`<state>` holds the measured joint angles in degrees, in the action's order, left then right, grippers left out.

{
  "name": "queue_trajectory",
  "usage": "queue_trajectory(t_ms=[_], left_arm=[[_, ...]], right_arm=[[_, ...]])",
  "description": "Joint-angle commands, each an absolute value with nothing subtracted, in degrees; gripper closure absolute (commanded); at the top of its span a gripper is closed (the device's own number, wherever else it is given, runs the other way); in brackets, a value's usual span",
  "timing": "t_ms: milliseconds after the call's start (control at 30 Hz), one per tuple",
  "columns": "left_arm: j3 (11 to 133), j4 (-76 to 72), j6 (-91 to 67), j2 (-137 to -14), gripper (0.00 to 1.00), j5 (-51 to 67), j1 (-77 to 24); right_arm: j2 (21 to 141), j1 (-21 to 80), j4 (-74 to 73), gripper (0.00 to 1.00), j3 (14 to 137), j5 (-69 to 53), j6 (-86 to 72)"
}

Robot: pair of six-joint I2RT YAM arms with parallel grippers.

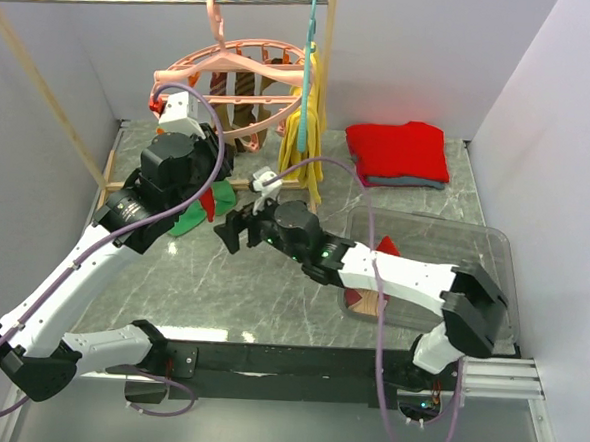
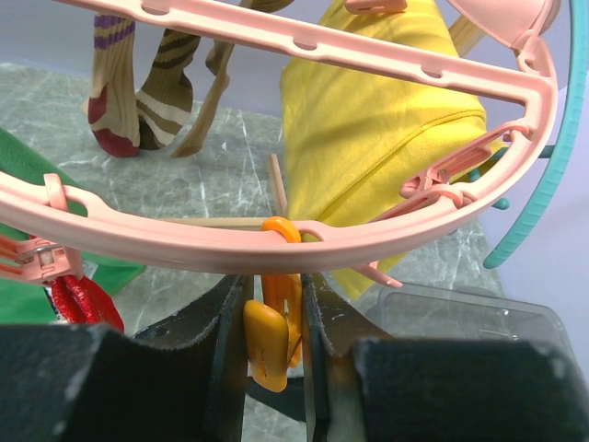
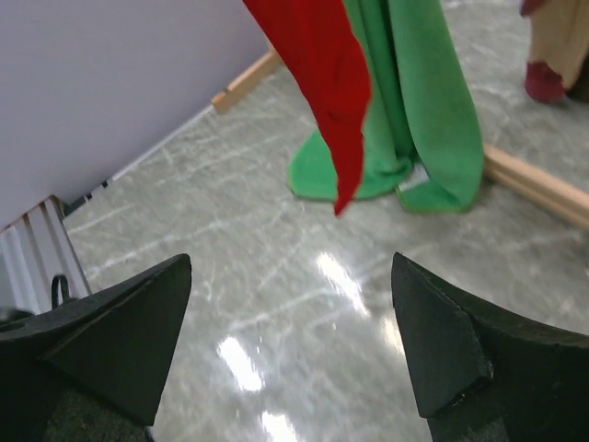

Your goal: Remove the socks clipped to the hanger

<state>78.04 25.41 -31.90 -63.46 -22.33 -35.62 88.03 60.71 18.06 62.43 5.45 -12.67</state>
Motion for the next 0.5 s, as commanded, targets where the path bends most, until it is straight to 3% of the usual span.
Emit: queue_trajectory(t_ms=[0, 67, 200, 467], left_arm=[[79.54, 26.19, -33.13, -62.75, 0.95, -20.83, -35.77], [79.54, 26.19, -33.31, -62.93, 0.94, -20.65, -35.77], [79.80, 26.28, -33.22, -63.10, 0.94, -20.21, -35.77], [80.86, 27.33, -32.34, -63.63, 0.93, -19.95, -35.68]], right_arm=[[92.01, 61.26, 26.01, 0.07, 67.76, 5.45, -10.11], [94.12, 61.35, 27.24, 0.08, 68.99, 6.06, -9.85], [97.81, 61.35, 27.69, 0.22, 71.97, 9.05, -9.49], [105.20, 61.26, 26.73, 0.24, 77.68, 12.65, -7.82]])
